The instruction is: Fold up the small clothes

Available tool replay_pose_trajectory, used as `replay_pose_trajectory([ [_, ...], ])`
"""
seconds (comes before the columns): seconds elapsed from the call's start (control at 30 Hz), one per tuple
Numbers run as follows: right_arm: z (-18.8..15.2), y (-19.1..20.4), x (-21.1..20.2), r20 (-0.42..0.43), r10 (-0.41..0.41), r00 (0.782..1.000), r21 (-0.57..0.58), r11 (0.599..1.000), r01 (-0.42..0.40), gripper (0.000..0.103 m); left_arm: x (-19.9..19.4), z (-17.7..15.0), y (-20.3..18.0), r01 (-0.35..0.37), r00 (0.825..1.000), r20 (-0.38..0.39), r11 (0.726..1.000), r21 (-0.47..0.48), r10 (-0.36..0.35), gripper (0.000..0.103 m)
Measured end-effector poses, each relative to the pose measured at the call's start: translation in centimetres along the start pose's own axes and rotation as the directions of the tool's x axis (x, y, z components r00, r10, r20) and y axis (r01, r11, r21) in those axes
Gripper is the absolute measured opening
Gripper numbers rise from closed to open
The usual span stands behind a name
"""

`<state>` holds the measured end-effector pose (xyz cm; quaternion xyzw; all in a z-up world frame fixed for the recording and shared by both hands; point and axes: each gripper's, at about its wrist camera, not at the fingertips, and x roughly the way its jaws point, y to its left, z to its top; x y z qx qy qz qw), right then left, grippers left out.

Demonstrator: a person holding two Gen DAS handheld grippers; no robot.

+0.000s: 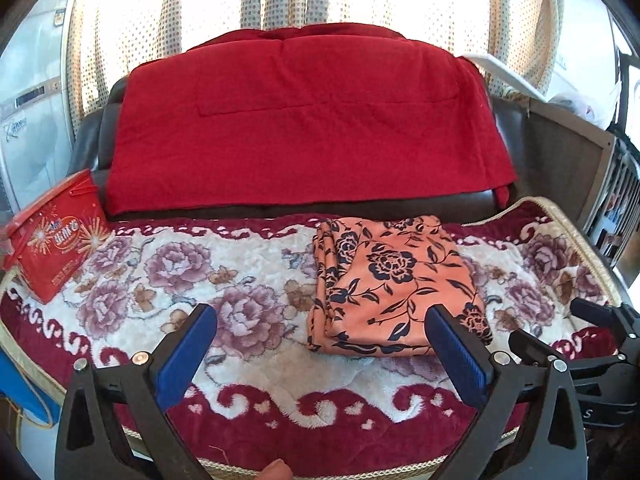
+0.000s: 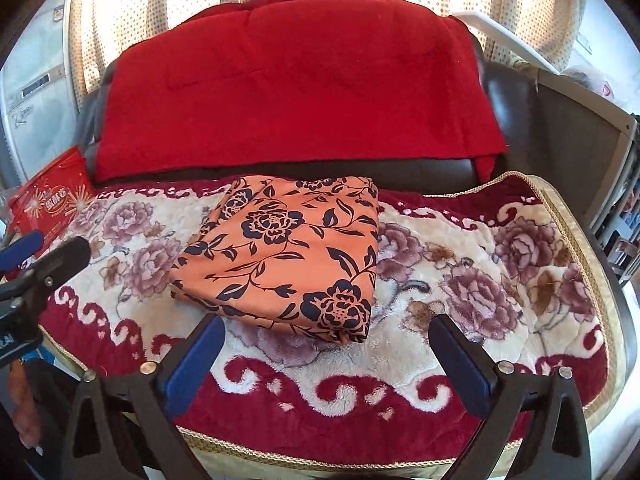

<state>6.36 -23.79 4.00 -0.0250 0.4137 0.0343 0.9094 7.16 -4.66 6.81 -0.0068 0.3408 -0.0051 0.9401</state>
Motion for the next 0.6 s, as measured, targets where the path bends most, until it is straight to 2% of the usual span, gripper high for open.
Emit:
replay_pose_trajectory([
  [0.27, 0.0, -0.1, 0.3, -0.002, 0.004, 1.0, 0.003, 1.0, -0.004, 0.103, -0.2, 0.1, -1.1, -0.011, 0.999, 0.04, 0.999, 0.03, 0.01, 0.103],
  [0.4, 0.3, -0.1, 0.8, -0.003, 0.003, 1.0, -0.002, 1.0, -0.003, 0.103, 0.8, 0.4, -1.2, 0.009, 1.0, 0.022, 1.0, 0.016, -0.009, 0.103],
  [0.6, 1.2, 0.1, 2.7, -0.015, 0.009, 1.0, -0.012, 1.0, -0.009, 0.103, 2.3, 1.1, -2.0, -0.005, 0.999, 0.033, 0.999, 0.034, 0.004, 0.103],
])
